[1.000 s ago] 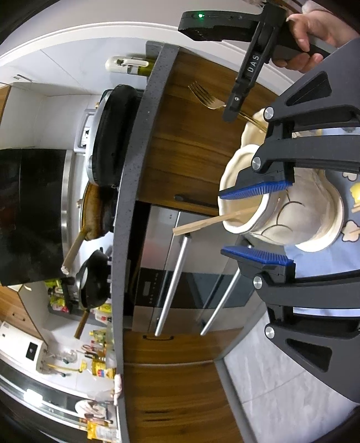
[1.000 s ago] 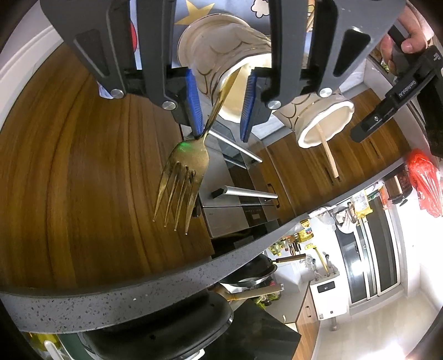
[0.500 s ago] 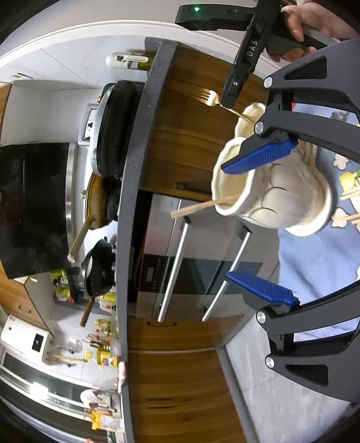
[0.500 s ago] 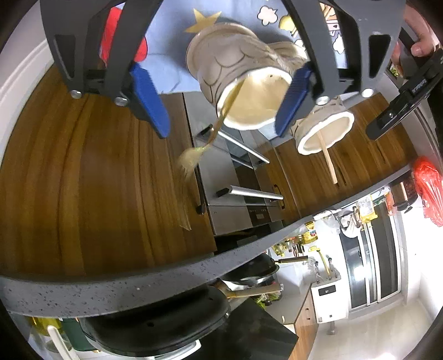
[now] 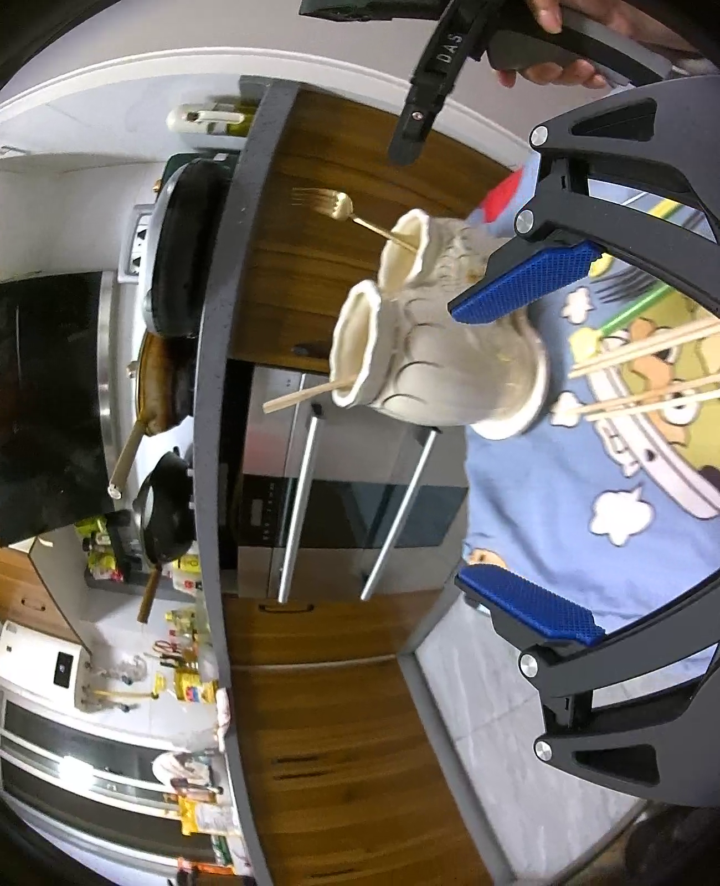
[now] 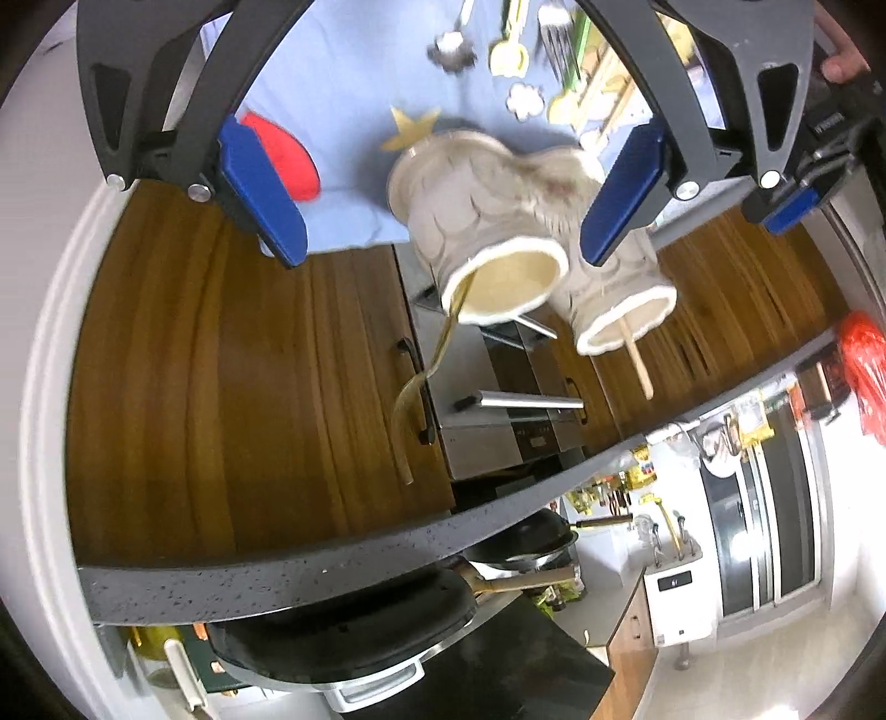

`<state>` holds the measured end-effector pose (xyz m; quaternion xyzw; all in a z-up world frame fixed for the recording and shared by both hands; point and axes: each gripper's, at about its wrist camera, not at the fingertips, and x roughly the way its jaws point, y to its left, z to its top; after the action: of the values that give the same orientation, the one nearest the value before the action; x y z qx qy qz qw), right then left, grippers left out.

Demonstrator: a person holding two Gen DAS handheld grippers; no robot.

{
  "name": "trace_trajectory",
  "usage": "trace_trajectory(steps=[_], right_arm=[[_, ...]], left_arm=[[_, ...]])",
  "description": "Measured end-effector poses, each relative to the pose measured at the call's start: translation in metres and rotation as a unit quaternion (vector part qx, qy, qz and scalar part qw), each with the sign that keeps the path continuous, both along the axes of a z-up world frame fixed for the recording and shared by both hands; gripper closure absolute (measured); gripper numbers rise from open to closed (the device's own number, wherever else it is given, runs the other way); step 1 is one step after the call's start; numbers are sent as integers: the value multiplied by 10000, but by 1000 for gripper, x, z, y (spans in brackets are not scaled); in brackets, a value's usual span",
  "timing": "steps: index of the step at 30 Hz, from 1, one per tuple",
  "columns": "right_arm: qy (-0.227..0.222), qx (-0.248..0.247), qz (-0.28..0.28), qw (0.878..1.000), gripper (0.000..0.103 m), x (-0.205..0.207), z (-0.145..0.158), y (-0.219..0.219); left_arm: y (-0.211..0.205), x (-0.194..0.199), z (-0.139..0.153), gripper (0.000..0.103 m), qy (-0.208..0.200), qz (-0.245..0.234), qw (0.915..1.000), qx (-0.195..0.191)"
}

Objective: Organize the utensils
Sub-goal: 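Move both grippers back from the holder toward the loose utensils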

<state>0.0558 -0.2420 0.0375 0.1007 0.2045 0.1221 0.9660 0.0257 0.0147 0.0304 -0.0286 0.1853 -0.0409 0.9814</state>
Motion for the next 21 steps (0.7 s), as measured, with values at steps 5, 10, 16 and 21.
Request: trace_trajectory(steps=[5, 10, 16, 21], right_arm=[[-36, -386, -224, 9990, 5, -21, -6, -1], [-106, -335, -317, 9989, 5, -39, -14, -9], [348, -206, 37, 9992, 5, -44, -29, -12], [590, -257, 177, 9978, 5, -49, -41, -12]], left_arm=[[-6, -13, -3, 14, 182, 15, 9995, 239], [-8, -25, -8, 14, 353, 38, 9987, 367], [-12, -30, -15, 14, 684, 79, 9958, 603], [-10, -25, -33, 14, 1386, 31, 9883, 632]])
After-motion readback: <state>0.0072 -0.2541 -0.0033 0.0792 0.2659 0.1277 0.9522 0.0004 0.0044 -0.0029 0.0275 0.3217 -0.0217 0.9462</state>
